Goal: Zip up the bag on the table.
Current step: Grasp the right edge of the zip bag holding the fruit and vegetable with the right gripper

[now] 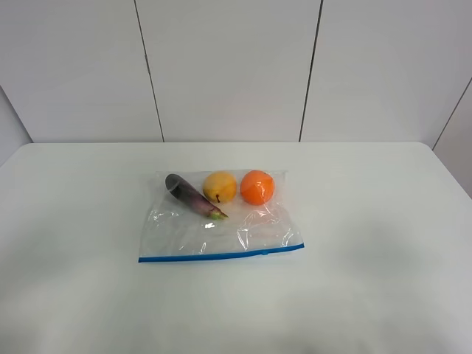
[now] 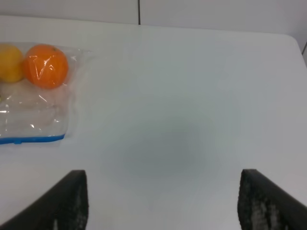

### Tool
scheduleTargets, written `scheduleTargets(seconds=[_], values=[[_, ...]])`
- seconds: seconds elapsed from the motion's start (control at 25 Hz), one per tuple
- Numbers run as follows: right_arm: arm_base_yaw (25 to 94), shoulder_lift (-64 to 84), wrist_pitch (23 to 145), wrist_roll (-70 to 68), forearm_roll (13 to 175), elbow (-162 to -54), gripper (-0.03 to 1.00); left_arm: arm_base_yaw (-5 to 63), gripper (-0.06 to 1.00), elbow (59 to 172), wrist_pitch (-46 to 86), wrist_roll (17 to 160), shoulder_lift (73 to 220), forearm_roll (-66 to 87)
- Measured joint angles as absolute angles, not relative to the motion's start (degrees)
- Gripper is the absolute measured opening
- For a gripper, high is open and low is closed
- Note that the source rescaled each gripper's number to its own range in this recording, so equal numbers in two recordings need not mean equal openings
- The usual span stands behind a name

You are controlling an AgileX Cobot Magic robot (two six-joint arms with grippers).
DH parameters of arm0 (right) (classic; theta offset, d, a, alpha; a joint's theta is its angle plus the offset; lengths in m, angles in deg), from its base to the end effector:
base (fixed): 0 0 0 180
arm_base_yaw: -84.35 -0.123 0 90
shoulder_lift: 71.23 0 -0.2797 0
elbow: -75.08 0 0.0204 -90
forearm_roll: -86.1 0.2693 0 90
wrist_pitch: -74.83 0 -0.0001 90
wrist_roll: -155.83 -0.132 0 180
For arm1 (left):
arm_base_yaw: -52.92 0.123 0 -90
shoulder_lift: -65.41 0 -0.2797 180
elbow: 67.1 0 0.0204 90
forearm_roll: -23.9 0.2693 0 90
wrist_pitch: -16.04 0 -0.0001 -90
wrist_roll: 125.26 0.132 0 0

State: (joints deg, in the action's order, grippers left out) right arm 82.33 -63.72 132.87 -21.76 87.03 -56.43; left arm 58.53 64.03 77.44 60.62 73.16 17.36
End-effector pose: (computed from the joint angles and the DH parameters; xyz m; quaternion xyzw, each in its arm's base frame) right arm 0.0550 0.0038 0.2732 -0.0326 0.8382 0.0063 0.5444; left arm 0.0536 -0.0080 0.2644 0.0044 0.8559 -0.0052 0.5172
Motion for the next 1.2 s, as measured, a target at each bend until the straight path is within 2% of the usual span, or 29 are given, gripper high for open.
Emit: scheduleTargets(seconds=[1.2], values=[[82.33, -63.72, 132.87, -21.76, 87.03, -56.43, 0.72, 58.53, 0.69, 64.03, 77.44, 60.62, 73.16, 17.36]])
